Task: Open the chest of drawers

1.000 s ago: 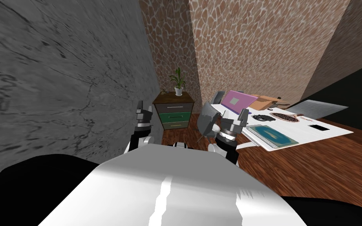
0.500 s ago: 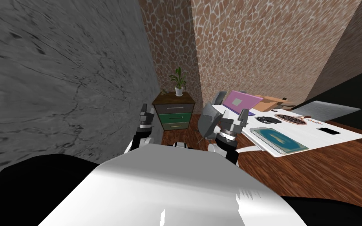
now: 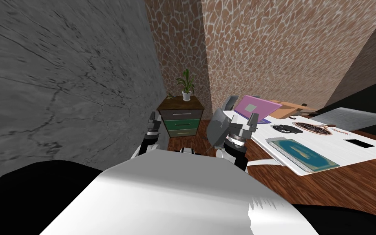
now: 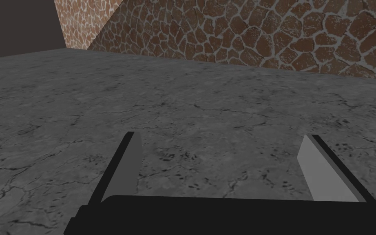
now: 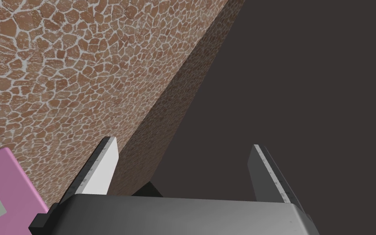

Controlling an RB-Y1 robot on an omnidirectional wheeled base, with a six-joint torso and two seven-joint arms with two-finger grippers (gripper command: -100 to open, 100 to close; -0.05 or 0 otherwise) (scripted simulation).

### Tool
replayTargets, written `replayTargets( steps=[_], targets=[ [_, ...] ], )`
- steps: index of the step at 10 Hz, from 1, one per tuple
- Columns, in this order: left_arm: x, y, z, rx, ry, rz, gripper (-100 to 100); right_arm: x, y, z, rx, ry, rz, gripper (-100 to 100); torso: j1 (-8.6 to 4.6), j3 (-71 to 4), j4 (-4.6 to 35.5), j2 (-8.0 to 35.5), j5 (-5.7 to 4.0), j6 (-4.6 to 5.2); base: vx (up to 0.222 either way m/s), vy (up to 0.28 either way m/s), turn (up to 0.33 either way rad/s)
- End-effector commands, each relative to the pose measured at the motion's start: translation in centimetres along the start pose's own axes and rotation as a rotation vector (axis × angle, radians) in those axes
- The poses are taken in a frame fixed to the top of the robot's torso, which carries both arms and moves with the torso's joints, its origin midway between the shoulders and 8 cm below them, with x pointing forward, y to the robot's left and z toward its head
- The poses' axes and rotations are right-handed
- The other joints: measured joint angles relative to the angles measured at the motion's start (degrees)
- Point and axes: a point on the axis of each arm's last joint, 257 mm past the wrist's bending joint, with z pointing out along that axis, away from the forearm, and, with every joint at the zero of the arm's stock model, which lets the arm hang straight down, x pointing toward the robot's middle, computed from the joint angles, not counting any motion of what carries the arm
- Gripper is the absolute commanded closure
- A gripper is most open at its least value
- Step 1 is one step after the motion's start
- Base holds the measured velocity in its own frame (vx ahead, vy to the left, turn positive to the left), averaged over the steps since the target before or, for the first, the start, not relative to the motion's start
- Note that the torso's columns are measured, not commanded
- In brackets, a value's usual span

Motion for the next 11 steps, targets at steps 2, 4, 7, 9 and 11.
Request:
replayTargets(
  steps=[2,4,7,9,11],
  targets=[
    [0.3,2.0,-1.6,-0.005,0.018,0.011,-100,0.0,0.0,0.0,0.000,0.000,0.000,0,0.05,0.1,0.0,0.1,0.02,-0.01,0.094,-0.008,0.036],
    [0.3,3.1,-2.4,-0.013,0.024,0.015,-100,0.0,0.0,0.0,0.000,0.000,0.000,0,0.05,0.0,0.0,0.1,0.01,0.00,0.075,-0.003,0.021],
    [0.5,4.2,-3.7,-0.009,0.036,0.021,-100,0.0,0.0,0.0,0.000,0.000,0.000,0,-0.01,0.0,0.0,0.0,0.00,0.00,0.094,-0.011,0.033],
    [0.6,5.4,-4.7,-0.022,0.041,0.024,-100,0.0,0.0,0.0,0.000,0.000,0.000,0,0.08,-0.1,0.0,-0.1,0.02,-0.01,0.128,0.003,0.035],
    [0.6,6.1,-5.6,-0.025,0.047,0.027,-100,0.0,0.0,0.0,0.000,0.000,0.000,0,0.01,0.1,0.0,0.1,0.01,-0.01,0.090,-0.010,0.024]
  ],
)
